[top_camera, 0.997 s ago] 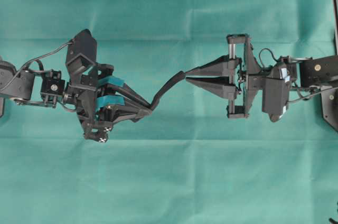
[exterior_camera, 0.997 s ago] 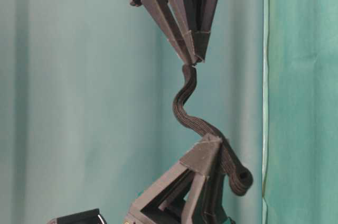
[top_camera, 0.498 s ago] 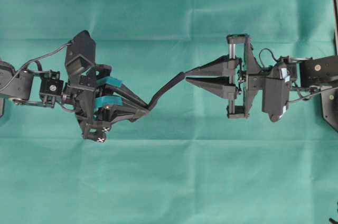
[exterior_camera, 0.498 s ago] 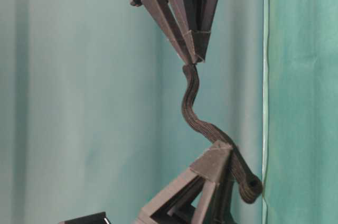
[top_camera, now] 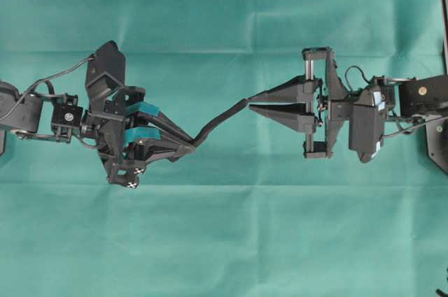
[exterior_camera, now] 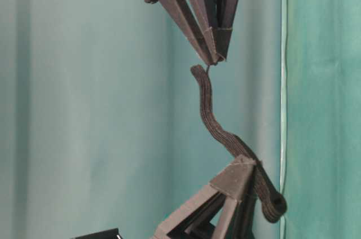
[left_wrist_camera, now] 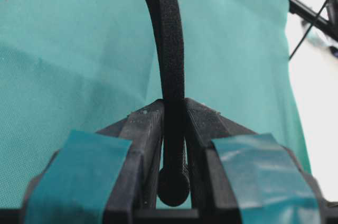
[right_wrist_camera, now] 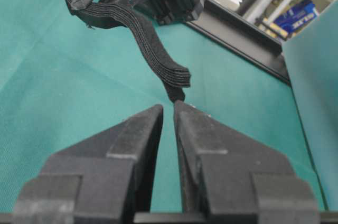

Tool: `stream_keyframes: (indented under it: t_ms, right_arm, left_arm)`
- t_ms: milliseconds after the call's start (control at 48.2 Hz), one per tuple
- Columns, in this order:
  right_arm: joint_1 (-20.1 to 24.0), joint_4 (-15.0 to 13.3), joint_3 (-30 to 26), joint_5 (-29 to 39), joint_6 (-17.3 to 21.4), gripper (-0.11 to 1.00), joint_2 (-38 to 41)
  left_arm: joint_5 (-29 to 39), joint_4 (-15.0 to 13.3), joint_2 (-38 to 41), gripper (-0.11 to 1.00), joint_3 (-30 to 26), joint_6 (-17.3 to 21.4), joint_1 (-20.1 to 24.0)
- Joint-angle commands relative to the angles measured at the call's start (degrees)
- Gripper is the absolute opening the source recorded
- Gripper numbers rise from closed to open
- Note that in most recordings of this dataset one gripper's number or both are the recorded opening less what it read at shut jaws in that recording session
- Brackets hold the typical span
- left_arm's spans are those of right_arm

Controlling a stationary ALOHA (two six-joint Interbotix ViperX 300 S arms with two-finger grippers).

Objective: Peel off the Velcro with your right arm.

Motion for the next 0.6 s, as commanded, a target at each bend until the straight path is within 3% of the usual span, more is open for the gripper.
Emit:
stream_keyframes:
  t_ms: [0,270,581]
  right_arm:
    - [0.09,0.18,-0.35,-0.44,0.09,-0.06,-0.7]
    - [0.09,0.18,1.32,-0.35,0.09,-0.06,-3.08]
    - [0.09,0.18,1.58,-0.62,0.7,-0.05,-3.69]
  left_arm:
    - [-0.35,0.0,-1.41,0.1,-0.53,-0.18,-0.09]
    - [-0.35,-0.18,-1.58,0.1,-0.44,-1.23,-0.09]
    - [-0.44,-0.18,-2.02,0.1,-0.26,-7.56,-0.09]
